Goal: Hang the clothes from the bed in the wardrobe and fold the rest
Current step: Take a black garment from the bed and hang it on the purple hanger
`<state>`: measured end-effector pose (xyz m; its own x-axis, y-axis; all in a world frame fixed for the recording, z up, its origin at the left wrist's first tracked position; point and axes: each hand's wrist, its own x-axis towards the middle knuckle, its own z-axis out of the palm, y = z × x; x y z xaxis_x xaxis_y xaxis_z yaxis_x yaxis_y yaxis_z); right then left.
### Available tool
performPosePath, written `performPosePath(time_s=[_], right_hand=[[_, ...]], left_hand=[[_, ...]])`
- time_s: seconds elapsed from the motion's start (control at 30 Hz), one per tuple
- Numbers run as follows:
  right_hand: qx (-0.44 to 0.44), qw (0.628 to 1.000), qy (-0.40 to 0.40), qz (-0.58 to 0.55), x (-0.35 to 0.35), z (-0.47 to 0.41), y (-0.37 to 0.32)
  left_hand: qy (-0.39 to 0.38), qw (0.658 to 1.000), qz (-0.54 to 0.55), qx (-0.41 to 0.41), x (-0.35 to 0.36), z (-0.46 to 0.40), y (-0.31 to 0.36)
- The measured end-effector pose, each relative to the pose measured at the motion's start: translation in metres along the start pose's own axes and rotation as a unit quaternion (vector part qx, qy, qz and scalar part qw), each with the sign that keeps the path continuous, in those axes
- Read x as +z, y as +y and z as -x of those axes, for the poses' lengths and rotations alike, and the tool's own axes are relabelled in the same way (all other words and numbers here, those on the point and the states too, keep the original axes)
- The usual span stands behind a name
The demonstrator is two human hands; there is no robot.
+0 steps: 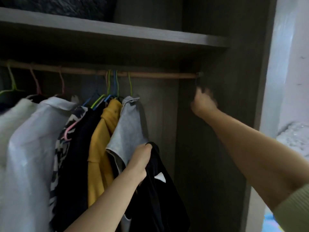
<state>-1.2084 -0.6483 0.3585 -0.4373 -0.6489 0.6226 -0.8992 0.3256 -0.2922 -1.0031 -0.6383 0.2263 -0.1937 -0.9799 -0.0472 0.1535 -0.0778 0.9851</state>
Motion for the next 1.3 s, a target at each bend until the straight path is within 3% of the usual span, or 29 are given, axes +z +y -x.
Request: performPosePath(time_s=[0.07, 0.13, 0.27, 0.4, 0.5, 0.57, 0.63, 0.73, 0.77, 0.9, 1.17, 1.23, 1.3], right_hand=[[0.093, 0.995, -0.030, -0.026, 0.014, -0.019, 0.010], [0.124, 0.992, -0.031, -0.019, 0.030, -0.027, 0.015], [0.143, 0.989, 0.000, -0.036, 0.044, -0.034, 0.012], [0.170, 0.973, 0.068, -0.140, 0.047, -0.027, 0.005], [0.116, 0.964, 0.137, -0.194, 0.069, 0.017, 0.009], [0.098, 0.941, 0.163, -0.282, 0.094, 0.059, 0.019], [0.117, 0.905, 0.137, -0.386, 0.118, 0.100, 0.026], [0.189, 0.793, 0.066, -0.576, 0.131, 0.145, 0.029], [0.200, 0.778, 0.039, -0.594, 0.131, 0.157, 0.030], [0.227, 0.764, -0.035, -0.603, 0.125, 0.215, 0.042], [0.222, 0.630, -0.002, -0.744, 0.053, 0.274, 0.057], [0.222, 0.614, 0.018, -0.757, 0.039, 0.286, 0.058], [0.210, 0.624, 0.032, -0.752, 0.030, 0.300, 0.058]], left_hand=[[-0.012, 1.000, 0.009, -0.007, -0.007, -0.013, 0.001], [-0.022, 1.000, 0.008, -0.012, -0.014, -0.024, 0.000], [-0.035, 0.999, 0.003, -0.019, -0.023, -0.036, 0.001], [-0.045, 0.999, 0.006, -0.024, -0.029, -0.042, 0.003], [-0.050, 0.998, 0.003, -0.027, -0.032, -0.041, 0.002], [-0.055, 0.998, -0.003, -0.025, -0.034, -0.042, -0.002], [-0.066, 0.997, -0.018, -0.034, -0.035, -0.043, -0.011], [-0.076, 0.994, -0.058, -0.053, -0.038, -0.040, -0.028], [-0.074, 0.993, -0.072, -0.058, -0.038, -0.039, -0.034], [-0.036, 0.990, -0.114, -0.074, -0.039, -0.025, -0.071], [0.001, 0.976, -0.208, -0.060, -0.016, 0.009, -0.113], [0.009, 0.973, -0.225, -0.053, -0.009, 0.021, -0.117], [0.012, 0.970, -0.238, -0.053, -0.002, 0.033, -0.119]])
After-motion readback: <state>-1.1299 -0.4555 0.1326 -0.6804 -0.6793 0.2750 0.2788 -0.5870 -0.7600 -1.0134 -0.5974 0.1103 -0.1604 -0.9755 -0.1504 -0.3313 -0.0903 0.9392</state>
